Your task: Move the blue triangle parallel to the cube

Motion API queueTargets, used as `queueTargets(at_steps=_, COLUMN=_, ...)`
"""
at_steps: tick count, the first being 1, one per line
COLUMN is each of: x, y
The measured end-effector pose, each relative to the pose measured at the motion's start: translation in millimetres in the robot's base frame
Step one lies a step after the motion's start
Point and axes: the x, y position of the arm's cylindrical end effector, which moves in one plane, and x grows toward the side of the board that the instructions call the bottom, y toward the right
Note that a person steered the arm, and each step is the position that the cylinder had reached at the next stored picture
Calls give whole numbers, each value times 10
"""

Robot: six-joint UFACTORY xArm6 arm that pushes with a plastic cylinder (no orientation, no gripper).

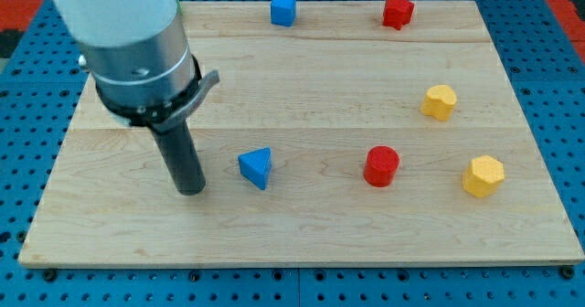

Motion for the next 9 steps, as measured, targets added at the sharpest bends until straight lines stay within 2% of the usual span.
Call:
queueTargets(at_steps=2, x=-152, y=638)
queueTargets(at_steps=3, x=-183, y=812)
queueTargets(at_steps=4, x=-13, y=734)
queueTargets(at_steps=6, x=-30, y=1139)
queueTargets(at_steps=7, x=323, y=943)
queueTargets(at_steps=9, x=240, y=-1235)
